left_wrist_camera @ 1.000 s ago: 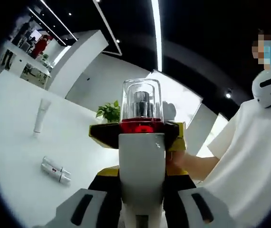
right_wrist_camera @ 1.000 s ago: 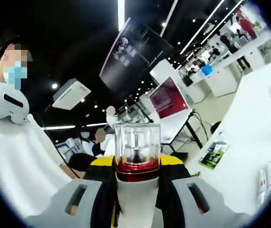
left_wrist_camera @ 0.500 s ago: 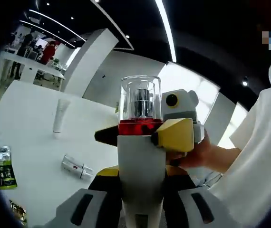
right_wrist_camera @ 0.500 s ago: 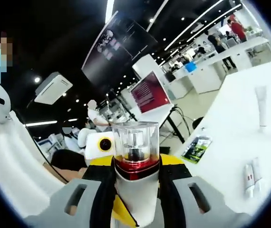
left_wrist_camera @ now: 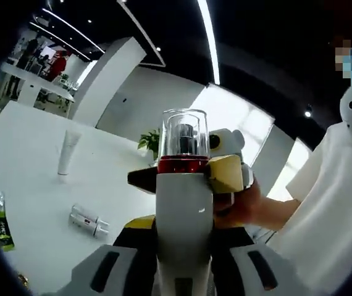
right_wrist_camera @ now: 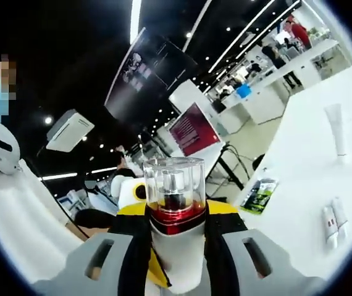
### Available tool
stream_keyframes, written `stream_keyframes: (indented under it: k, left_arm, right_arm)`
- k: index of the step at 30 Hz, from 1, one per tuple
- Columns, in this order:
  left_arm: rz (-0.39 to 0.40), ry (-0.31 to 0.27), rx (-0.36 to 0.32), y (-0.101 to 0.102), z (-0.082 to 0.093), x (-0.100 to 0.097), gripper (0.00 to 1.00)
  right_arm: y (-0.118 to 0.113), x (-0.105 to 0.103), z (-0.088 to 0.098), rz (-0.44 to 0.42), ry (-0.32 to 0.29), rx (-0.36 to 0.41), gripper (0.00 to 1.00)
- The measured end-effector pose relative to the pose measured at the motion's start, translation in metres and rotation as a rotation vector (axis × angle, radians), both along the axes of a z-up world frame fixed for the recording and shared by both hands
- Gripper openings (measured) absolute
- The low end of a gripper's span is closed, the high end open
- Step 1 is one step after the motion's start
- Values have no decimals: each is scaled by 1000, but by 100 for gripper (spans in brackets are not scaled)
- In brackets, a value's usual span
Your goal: Arrange the skincare products in the storage area until every visible bottle or jar stands upright without overlapping.
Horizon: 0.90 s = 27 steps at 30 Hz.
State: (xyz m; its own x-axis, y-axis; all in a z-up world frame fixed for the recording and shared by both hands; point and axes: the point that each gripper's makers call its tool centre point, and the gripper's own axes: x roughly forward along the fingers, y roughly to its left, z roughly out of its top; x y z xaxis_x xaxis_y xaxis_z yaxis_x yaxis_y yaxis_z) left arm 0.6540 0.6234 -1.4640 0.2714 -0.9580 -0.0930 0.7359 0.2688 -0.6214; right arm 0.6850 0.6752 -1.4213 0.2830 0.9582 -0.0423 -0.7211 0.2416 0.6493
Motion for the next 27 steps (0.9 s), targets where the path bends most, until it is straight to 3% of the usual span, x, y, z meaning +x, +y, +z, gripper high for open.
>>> stream_keyframes:
  k: [5,7,9,11,12,14,16,20,27]
  left_arm:
    - [-45,1,34,-3,-6,-4,34]
    - [-61,36,60,-4,-14,-7,37]
    - [-65,28,91,-5,-21,-9,38]
    - [-32,37,13,-6,-9,-6,36]
    - [-35,47,26,-3,-11,-6,35]
    - [-36,-22,66,-3,-13,-7,33]
    - [-34,3,54,-4,-13,-9,32]
    - [0,-6,24,-1,-12,-7,31]
    - [43,56,-77,2,-12,-6,31]
  right_arm:
    - [3,-1,-2,-2,-22,-38,29]
    - [1,1,2,-12,-31,-37,29]
    - [1,3,5,-11,-36,-37,30]
    - [2,3,5,-9,-48,-53,30]
    - [3,3,4,-9,-52,-59,30]
    - [4,3,2,-10,-50,-65,30]
    - [5,3,1,-12,-40,-59,31]
    - [9,3,2,-19,-39,-68,32]
    - [13,4,-6,-20,-22,-94,32]
